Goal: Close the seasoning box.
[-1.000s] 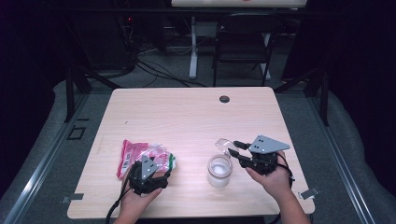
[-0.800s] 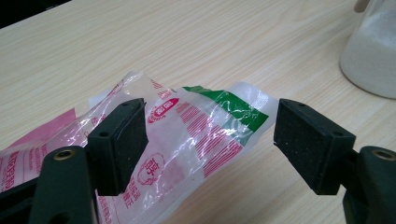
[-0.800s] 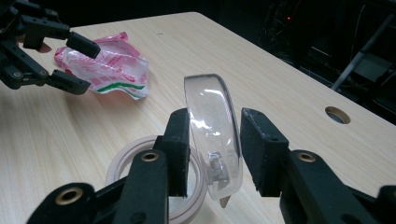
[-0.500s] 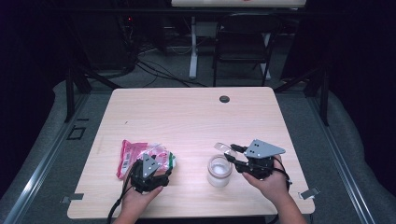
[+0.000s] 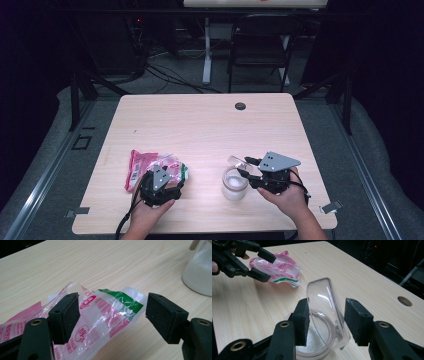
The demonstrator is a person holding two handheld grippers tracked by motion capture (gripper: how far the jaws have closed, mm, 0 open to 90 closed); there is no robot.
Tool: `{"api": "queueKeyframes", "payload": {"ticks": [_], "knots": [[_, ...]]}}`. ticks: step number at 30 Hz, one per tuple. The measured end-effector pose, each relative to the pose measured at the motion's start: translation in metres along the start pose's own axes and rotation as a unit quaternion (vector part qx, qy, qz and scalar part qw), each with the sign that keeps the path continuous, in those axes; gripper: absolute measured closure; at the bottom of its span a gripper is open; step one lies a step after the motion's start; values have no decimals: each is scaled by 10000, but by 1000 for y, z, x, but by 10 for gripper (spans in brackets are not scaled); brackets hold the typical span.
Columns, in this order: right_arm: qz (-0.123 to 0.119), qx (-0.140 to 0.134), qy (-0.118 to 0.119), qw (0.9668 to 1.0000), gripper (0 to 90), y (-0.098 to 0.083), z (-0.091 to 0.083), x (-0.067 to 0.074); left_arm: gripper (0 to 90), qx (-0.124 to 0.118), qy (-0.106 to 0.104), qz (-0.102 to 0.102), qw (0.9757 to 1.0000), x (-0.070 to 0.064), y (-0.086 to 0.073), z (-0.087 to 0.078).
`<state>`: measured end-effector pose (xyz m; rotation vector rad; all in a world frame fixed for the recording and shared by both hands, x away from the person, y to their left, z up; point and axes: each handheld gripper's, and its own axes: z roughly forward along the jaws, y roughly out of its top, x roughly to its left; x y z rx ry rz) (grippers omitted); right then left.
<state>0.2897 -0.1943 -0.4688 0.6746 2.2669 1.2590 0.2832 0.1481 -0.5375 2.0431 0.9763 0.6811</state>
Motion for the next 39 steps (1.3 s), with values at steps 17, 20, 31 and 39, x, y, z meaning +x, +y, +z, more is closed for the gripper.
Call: {"api": "queueKeyframes", "payload": {"ticks": [17, 20, 31, 39], "knots": [[-216, 121, 63, 9997, 509, -1, 5, 6, 282, -40, -74, 82, 9999, -4, 2, -2], [-266, 161, 68, 9995, 501, -1, 6, 7, 284, -49, -71, 82, 9999, -4, 2, -3], [-330, 196, 81, 9992, 494, -2, 7, 8, 292, -37, -62, 81, 9999, -4, 2, -3], [-327, 195, 84, 9992, 492, -2, 7, 8, 294, -31, -61, 99, 9999, -4, 2, -2]]}}
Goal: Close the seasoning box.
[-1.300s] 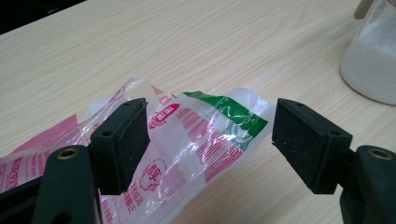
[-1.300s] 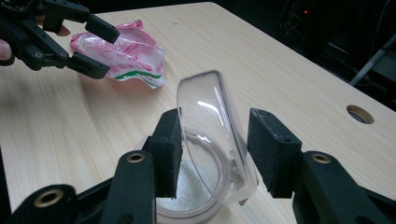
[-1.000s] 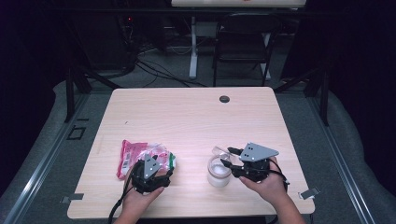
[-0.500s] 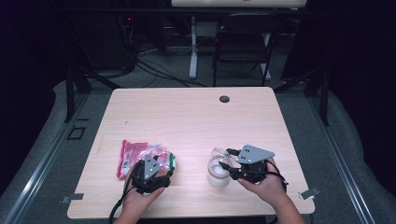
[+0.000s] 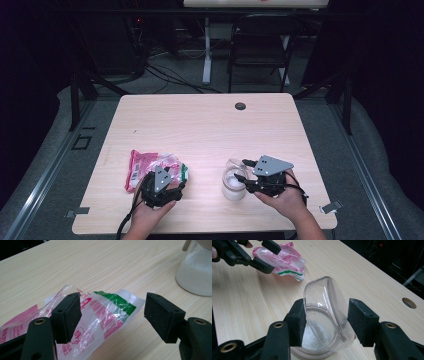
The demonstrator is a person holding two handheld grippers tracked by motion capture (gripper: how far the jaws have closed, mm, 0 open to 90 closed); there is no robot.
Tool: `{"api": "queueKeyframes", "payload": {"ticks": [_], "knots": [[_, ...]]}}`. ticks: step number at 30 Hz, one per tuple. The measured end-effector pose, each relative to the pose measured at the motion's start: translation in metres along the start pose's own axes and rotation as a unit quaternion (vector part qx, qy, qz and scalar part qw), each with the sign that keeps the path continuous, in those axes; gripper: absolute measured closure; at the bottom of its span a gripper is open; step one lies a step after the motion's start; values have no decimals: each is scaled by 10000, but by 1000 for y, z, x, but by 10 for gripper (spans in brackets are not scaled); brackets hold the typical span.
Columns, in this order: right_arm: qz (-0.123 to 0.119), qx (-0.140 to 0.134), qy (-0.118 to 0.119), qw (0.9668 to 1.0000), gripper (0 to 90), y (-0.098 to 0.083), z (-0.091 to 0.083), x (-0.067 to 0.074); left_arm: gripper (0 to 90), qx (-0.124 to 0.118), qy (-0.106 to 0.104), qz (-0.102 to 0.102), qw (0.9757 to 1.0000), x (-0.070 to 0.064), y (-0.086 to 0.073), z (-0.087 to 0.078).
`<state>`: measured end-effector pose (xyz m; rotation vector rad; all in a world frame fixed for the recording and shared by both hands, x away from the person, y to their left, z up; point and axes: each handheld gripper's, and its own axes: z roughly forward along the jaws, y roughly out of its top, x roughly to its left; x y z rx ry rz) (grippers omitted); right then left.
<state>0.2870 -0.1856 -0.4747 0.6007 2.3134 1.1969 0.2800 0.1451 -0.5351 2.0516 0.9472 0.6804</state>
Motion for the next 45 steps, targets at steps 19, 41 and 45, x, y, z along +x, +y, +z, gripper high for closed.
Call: {"api": "queueKeyframes", "payload": {"ticks": [19, 41, 45], "knots": [[-42, 39, 402, 9992, 437, 1, 6, 6, 294, -51, 24, -45, 10000, 1, 0, -1], [330, -167, 262, 9990, 448, 0, -3, -6, 296, -112, 53, -60, 9999, 5, 2, -5], [434, -209, 161, 9987, 448, -2, -6, -10, 296, -135, 69, -111, 9998, 7, 2, -6]]}}
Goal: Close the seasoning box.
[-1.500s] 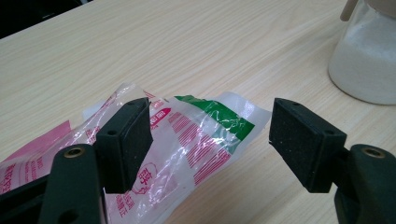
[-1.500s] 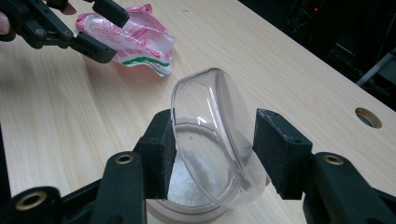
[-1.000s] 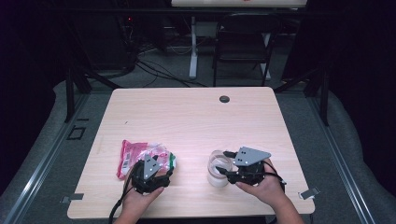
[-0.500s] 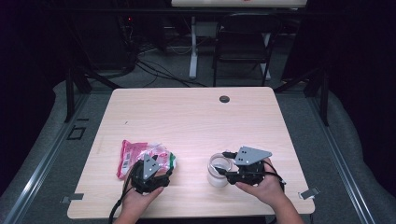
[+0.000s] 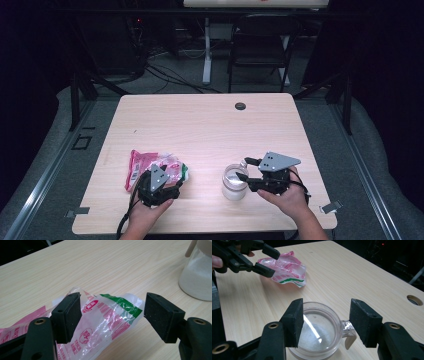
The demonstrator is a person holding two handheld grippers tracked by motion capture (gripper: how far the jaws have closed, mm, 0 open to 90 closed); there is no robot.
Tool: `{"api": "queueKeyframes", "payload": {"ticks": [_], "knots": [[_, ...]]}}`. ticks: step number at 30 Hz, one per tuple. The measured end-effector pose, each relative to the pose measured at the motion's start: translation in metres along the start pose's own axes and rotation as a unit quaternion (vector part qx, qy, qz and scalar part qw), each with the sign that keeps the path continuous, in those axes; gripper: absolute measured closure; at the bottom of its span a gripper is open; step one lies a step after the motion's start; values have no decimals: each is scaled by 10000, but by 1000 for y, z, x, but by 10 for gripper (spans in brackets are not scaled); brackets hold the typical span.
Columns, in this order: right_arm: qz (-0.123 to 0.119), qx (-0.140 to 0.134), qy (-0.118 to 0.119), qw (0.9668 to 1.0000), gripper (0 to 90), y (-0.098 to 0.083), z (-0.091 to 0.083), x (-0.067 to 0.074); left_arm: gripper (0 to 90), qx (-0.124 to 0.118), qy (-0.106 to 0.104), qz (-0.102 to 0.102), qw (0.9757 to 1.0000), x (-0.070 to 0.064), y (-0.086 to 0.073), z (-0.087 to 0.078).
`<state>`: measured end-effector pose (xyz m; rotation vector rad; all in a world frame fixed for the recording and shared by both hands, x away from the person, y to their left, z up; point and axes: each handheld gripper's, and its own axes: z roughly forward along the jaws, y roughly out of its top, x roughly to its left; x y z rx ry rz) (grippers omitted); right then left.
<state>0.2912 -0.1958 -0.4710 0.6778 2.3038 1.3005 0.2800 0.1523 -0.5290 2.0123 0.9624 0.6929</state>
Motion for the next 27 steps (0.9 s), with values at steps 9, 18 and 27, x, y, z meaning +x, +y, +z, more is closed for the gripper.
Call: {"api": "queueKeyframes", "payload": {"ticks": [9, 18, 27], "knots": [[499, 17, -327, 9982, 447, -7, -3, -15, 296, -40, 67, -58, 10000, 5, 0, -2], [869, 96, -725, 9935, 446, -18, -5, -28, 304, -53, 170, -169, 9997, 14, -1, -5], [1082, 142, -913, 9898, 444, -25, -6, -36, 306, -73, 254, -281, 9993, 21, -2, -7]]}}
